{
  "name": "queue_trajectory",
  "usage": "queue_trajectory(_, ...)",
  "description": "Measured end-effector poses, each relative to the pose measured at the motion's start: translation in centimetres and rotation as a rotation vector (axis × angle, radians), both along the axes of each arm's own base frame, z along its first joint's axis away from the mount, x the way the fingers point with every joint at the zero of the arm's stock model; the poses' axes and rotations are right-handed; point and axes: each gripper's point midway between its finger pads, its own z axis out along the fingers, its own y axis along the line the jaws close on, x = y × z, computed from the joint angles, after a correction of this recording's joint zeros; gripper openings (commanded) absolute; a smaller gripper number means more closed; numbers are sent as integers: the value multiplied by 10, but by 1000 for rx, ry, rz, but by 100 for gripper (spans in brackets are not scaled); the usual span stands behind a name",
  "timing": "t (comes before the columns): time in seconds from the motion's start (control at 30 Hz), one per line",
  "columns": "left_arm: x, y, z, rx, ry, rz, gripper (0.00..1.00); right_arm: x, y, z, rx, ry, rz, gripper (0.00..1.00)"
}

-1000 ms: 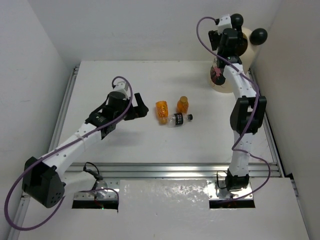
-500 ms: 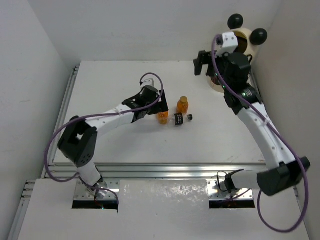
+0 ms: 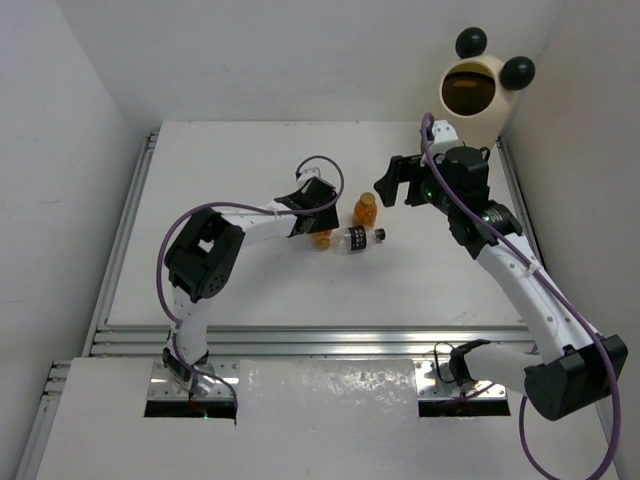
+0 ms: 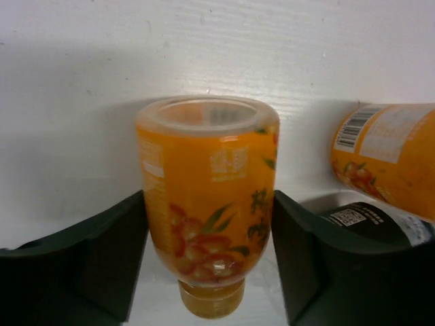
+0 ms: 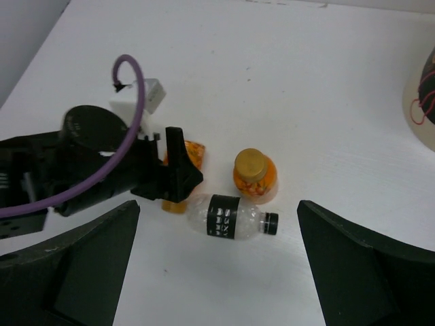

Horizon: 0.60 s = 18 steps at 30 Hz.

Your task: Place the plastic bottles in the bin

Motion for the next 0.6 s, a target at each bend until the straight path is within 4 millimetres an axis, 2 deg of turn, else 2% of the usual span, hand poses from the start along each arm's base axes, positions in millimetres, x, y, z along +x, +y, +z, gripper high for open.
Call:
queue_trajectory(0.07, 6, 2, -7, 6, -3, 15, 47, -4, 4, 2, 17, 2, 23, 99)
queue_trajectory(0.1, 8, 2, -6, 4, -8, 15, 18, -6, 6, 4, 26, 0, 34, 99)
queue_trajectory(0.13, 9, 5, -7, 7, -9, 21, 3, -9, 8, 4, 36, 2, 49, 99)
queue_trajectory(0.2, 12, 12, -7, 6, -13, 36, 0, -13, 13, 4, 55, 10, 76, 99)
queue_trajectory(0.27, 9, 27, -5, 8, -25, 59, 0, -18, 21, 3, 77, 23, 118, 99)
queue_trajectory(0.33, -11, 56, -3, 45, -13, 75, 0, -24, 31, 2, 111, 39, 174, 99)
queue_trajectory(0.4, -35, 76, 10, 27, -50, 45, 0, -31, 47, 4, 169, 52, 257, 99)
queue_trajectory(0.47, -68, 83, 38, -49, -142, -46, 0, -37, 65, 9, 250, 70, 343, 99)
queue_trajectory(0.53, -99, 73, 83, -192, -317, -196, 0, -41, 81, 13, 321, 95, 422, 99)
queue_trajectory(0.6, -121, 59, 127, -307, -498, -344, 0, -48, 101, 14, 378, 127, 500, 99)
